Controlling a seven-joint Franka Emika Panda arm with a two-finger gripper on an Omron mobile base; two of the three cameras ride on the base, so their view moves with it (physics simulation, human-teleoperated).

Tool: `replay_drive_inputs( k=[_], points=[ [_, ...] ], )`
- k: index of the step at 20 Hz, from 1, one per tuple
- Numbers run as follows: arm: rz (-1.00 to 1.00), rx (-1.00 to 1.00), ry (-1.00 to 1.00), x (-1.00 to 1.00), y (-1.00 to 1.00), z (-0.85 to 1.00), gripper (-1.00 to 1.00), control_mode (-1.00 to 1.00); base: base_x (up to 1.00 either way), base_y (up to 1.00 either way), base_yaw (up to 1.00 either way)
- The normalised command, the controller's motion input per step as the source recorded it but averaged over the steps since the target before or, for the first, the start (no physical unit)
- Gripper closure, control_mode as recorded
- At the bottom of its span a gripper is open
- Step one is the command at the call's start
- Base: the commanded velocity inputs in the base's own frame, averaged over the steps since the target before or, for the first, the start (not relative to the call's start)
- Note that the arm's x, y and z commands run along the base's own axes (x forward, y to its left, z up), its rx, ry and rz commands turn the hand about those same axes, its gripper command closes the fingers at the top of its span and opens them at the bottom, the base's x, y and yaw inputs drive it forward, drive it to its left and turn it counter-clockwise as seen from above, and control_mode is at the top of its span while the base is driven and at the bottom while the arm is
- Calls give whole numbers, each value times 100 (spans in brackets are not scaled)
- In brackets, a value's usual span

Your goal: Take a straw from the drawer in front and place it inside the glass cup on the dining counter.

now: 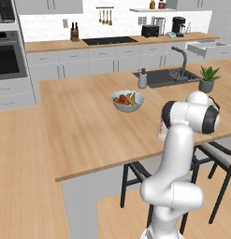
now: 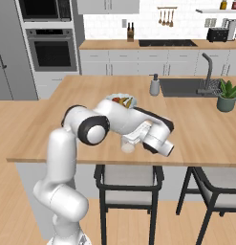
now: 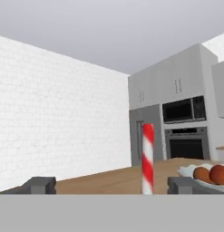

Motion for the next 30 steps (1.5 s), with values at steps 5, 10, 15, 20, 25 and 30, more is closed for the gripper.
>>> replay_drive_inputs(
  k=[5, 10, 15, 20, 25, 30],
  points=[
    [0, 2, -4, -31, 0, 66, -100, -100, 0, 0, 0],
    [0, 1, 0, -32, 0, 83, -100, -100, 0, 0, 0],
    [0, 0, 2, -41, 0, 87, -100, -100, 0, 0, 0],
    [-1, -10, 8, -50, 12, 83, -100, -100, 0, 0, 0],
    [0, -24, 21, -55, 29, 67, -100, -100, 0, 0, 0],
    [0, -32, 34, -35, 49, 38, -100, -100, 0, 0, 0]
  ],
)
